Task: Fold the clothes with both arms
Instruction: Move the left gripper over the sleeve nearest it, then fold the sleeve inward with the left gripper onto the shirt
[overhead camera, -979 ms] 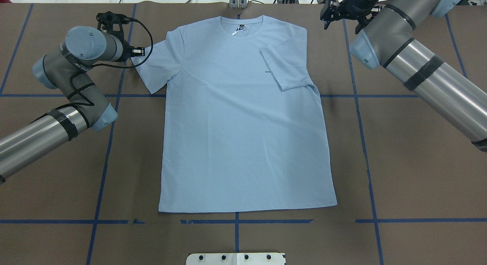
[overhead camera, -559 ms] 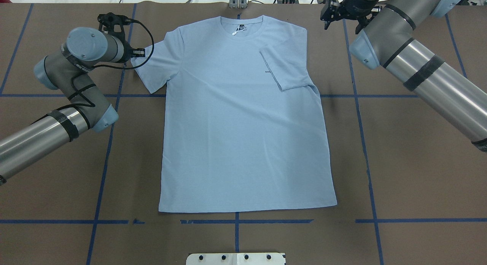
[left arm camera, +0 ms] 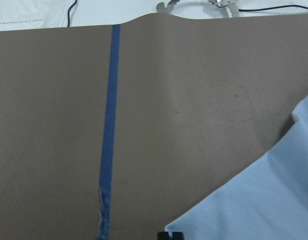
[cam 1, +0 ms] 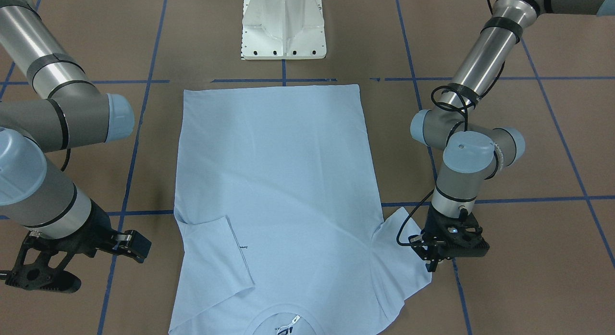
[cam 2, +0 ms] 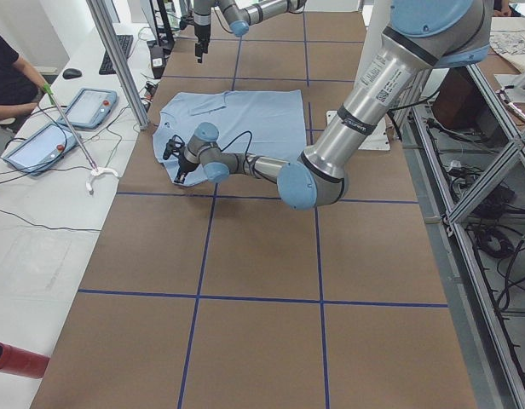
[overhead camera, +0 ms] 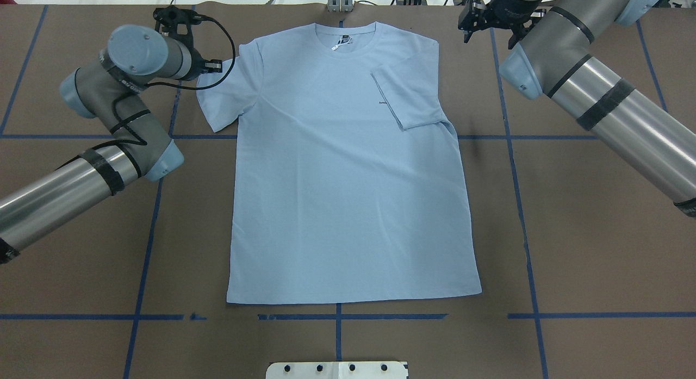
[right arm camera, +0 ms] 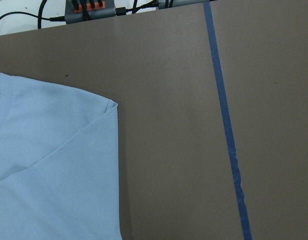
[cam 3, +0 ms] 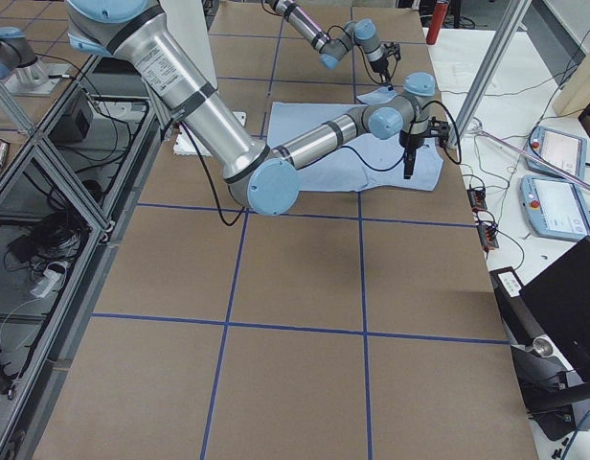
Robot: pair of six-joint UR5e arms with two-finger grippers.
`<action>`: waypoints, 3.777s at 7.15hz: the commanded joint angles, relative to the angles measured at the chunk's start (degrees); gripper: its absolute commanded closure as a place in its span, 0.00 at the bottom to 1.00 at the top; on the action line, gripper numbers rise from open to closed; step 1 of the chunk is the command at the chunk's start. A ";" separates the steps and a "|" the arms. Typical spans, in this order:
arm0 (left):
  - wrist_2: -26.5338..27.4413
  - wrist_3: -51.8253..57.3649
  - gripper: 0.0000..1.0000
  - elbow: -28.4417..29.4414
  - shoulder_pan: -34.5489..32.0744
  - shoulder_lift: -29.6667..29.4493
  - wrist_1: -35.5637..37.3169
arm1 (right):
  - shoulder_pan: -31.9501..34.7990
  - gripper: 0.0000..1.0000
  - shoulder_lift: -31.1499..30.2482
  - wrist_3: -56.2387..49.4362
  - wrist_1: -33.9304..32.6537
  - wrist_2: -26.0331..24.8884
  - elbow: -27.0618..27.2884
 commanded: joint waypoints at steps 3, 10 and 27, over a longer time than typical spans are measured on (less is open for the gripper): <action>1.11 -9.03 1.00 3.41 6.47 -13.78 11.64 | 0.00 0.00 -0.34 0.09 1.70 0.01 -0.88; 5.25 -13.03 0.95 14.81 8.25 -20.97 -0.65 | -0.18 0.00 -0.34 0.00 1.79 -0.08 -1.58; -12.24 -0.54 0.00 -42.14 6.66 9.61 27.28 | -40.15 0.00 -45.78 29.71 16.94 -20.54 43.24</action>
